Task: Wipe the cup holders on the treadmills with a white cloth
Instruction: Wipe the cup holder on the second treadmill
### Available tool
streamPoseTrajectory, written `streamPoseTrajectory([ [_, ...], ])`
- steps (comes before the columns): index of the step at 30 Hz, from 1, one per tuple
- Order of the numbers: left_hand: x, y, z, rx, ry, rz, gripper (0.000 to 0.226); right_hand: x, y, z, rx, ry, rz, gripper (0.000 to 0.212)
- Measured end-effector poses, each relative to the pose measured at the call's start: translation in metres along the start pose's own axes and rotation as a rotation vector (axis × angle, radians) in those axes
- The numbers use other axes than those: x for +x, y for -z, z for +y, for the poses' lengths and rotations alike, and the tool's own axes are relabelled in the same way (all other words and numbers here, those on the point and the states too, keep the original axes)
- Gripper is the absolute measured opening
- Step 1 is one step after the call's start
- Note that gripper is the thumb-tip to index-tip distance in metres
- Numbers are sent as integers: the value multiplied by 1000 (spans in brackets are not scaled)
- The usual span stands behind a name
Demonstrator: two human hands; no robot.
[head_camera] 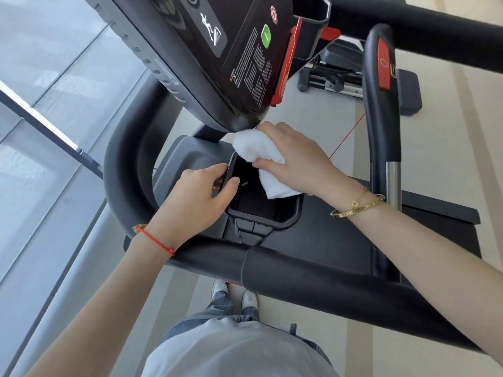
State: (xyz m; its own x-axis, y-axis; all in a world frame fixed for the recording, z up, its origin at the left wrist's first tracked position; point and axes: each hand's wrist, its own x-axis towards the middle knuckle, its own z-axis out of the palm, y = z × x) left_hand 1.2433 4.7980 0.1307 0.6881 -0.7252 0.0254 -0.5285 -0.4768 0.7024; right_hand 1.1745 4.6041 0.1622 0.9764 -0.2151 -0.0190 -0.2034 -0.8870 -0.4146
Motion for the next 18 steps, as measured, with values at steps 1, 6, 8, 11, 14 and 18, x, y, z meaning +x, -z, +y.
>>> streamPoseTrajectory([
  [1, 0, 0, 0, -3, 2, -3, 49, -4, -1, 1, 27, -16, 15, 42],
  [6, -1, -1, 1, -1, 13, -2, 40, -45, -4, 3, 216, -259, 84, 48],
  [8, -2, -1, 1, 14, 9, -3, 31, -65, -6, -1, 332, -345, 77, 55],
  [11, -1, -1, 2, 37, 19, -6, 31, -88, -11, -12, 418, -424, 54, 69],
  [14, -2, -1, 2, 34, 23, -7, 32, -90, -14, -15, 439, -448, 60, 73],
  [18, -2, 0, 2, 35, 36, -3, 38, -55, -5, 1, 321, -329, 42, 57],
])
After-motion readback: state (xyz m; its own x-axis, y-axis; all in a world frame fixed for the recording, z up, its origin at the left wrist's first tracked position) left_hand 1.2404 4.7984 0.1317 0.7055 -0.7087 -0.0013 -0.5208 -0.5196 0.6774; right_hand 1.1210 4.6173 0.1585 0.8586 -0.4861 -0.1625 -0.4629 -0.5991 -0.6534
